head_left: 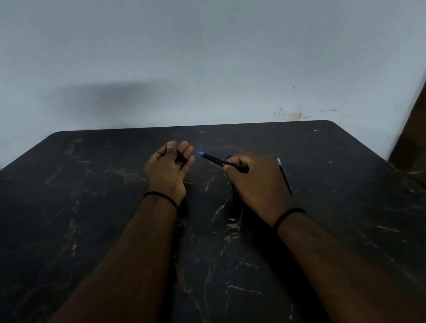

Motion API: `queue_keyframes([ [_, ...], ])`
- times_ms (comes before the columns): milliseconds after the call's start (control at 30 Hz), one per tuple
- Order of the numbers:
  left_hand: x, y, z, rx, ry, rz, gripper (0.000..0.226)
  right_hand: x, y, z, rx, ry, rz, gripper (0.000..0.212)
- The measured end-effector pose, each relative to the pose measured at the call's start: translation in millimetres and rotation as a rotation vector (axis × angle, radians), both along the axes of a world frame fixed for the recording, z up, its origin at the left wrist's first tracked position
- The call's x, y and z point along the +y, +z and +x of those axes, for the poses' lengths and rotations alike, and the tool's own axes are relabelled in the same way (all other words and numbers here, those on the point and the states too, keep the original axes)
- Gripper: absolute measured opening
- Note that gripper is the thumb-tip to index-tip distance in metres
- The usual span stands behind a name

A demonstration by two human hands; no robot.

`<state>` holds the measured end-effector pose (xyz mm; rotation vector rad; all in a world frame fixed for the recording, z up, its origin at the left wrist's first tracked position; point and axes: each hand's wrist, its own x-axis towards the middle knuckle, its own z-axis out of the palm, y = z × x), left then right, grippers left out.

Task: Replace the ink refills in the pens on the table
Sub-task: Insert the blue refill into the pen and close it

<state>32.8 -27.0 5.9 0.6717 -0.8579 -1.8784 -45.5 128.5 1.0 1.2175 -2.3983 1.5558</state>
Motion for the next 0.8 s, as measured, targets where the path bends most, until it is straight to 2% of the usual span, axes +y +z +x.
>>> queue_keyframes([
  [167, 0.3, 1.0, 1.9, 0.060, -0.056, 0.066, 0.027, -1.7, -0.4, 1.2, 0.016, 0.027, 0.018, 0.013],
  [467, 3.1, 0.7, 0.5, 0.058, -0.115, 0.034, 0.021, -2.1, -0.2, 2.3, 0.035, 0.025, 0.021, 0.014],
  [700, 10.5, 1.8, -0.4, 0.025, -0.253, -0.033, 0.017, -4.2, -2.9, 1.7, 0.040, 0.014, -0.004, 0.011],
  [800, 15.1, 3.4, -0.1, -0.074, -0.261, -0.134, 0.018, -4.9, -4.6, 0.0, 0.053, 0.000, -0.008, 0.011],
])
